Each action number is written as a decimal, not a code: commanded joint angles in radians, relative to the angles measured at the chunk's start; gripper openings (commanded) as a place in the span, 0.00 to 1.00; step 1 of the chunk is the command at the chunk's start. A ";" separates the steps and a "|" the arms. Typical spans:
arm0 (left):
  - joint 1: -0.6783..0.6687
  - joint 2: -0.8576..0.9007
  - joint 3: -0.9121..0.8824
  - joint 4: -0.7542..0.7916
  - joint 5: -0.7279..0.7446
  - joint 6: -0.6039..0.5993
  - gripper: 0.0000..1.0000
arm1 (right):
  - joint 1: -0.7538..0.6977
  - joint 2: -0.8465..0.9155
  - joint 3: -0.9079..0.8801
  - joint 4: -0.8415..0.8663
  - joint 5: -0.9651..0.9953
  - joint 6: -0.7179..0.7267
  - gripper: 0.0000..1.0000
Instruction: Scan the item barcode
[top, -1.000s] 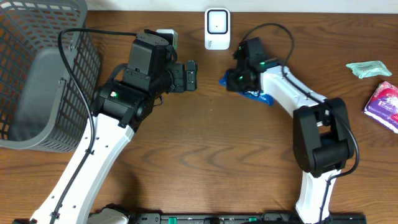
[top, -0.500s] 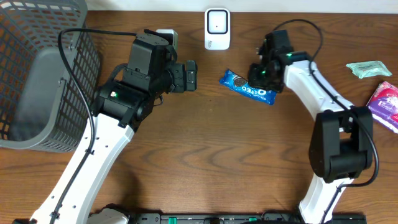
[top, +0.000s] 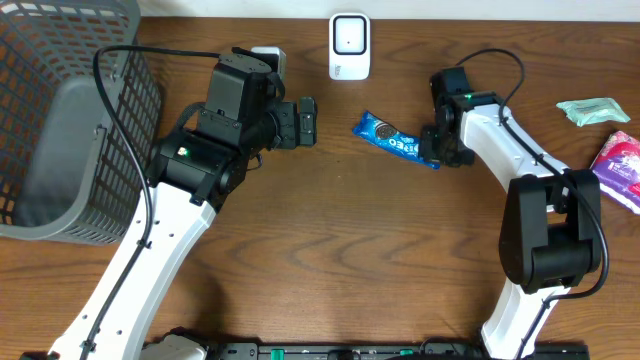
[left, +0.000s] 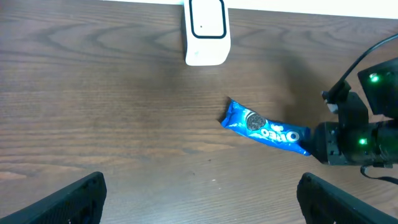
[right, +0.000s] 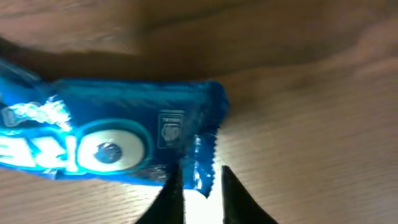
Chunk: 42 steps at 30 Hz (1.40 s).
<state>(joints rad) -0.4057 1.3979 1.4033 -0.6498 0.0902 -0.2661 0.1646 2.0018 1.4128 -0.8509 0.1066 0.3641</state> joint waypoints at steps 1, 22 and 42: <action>0.003 0.003 0.019 -0.002 -0.013 -0.005 0.98 | -0.011 -0.014 0.001 -0.003 0.040 0.005 0.02; 0.003 0.003 0.019 -0.002 -0.013 -0.005 0.98 | -0.007 0.083 0.047 0.091 -0.135 -0.021 0.01; 0.003 0.003 0.019 -0.002 -0.013 -0.005 0.98 | -0.019 -0.049 0.050 -0.167 -0.094 -0.073 0.05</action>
<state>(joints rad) -0.4057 1.3979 1.4033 -0.6498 0.0902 -0.2665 0.1532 2.0380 1.4651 -1.0313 0.0517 0.3477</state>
